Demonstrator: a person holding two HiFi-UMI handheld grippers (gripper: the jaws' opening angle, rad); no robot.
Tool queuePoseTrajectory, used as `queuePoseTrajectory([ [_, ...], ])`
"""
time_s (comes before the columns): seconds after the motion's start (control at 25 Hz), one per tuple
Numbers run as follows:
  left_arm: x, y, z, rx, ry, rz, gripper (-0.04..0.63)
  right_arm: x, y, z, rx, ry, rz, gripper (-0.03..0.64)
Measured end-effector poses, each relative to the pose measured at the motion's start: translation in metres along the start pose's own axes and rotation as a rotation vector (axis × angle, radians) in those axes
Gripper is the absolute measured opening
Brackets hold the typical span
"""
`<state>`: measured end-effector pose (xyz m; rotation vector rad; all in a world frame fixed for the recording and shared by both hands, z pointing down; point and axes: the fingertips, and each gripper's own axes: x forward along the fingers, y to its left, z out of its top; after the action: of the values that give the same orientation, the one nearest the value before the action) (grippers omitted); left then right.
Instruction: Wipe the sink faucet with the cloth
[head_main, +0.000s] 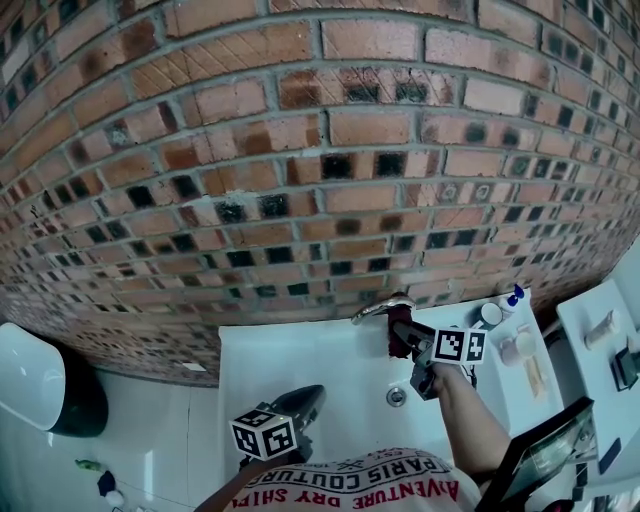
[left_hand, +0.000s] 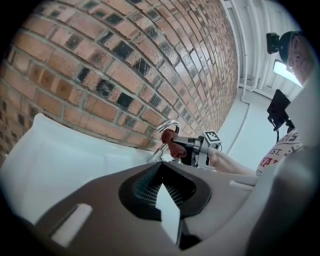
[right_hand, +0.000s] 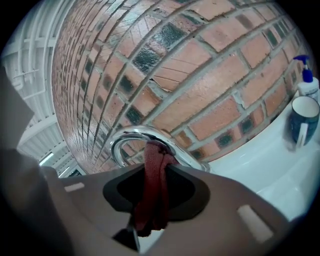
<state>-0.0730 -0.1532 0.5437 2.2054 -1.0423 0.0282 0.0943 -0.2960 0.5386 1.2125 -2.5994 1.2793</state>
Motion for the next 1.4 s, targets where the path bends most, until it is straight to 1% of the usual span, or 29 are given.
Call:
queuePoseTrajectory([
  [0.32,-0.013,0.004,0.004,-0.016,-0.042,0.0,0.005,0.002,0.031,0.007,-0.067,-0.003,0.018,0.097],
  [0.64,-0.021,0.011,0.004,-0.034,-0.057,0.005,0.005,0.021,0.062,-0.006,-0.105,0.014,0.068,0.097],
  [0.76,-0.02,0.016,0.007,-0.034,-0.054,0.01,0.005,0.03,0.063,-0.02,-0.103,0.042,0.074,0.095],
  [1.0,-0.01,0.021,0.005,-0.043,-0.033,0.009,0.005,0.047,0.05,-0.042,-0.1,0.105,0.057,0.095],
  [1.2,-0.007,0.025,0.006,-0.054,-0.022,0.004,0.005,0.047,0.046,-0.045,-0.096,0.11,0.057,0.097],
  [1.28,-0.01,0.026,0.007,-0.069,-0.028,-0.01,0.005,0.037,0.05,-0.052,-0.087,0.115,0.081,0.097],
  [1.32,-0.013,0.025,0.007,-0.082,-0.031,-0.025,0.005,0.031,0.055,-0.059,-0.065,0.116,0.111,0.097],
  [1.36,-0.016,0.022,0.008,-0.099,-0.033,-0.047,0.005,0.022,0.062,-0.067,-0.021,0.11,0.162,0.097],
  [1.4,-0.019,0.016,0.009,-0.12,-0.037,-0.081,0.005,0.013,0.074,-0.074,0.047,0.094,0.236,0.097],
])
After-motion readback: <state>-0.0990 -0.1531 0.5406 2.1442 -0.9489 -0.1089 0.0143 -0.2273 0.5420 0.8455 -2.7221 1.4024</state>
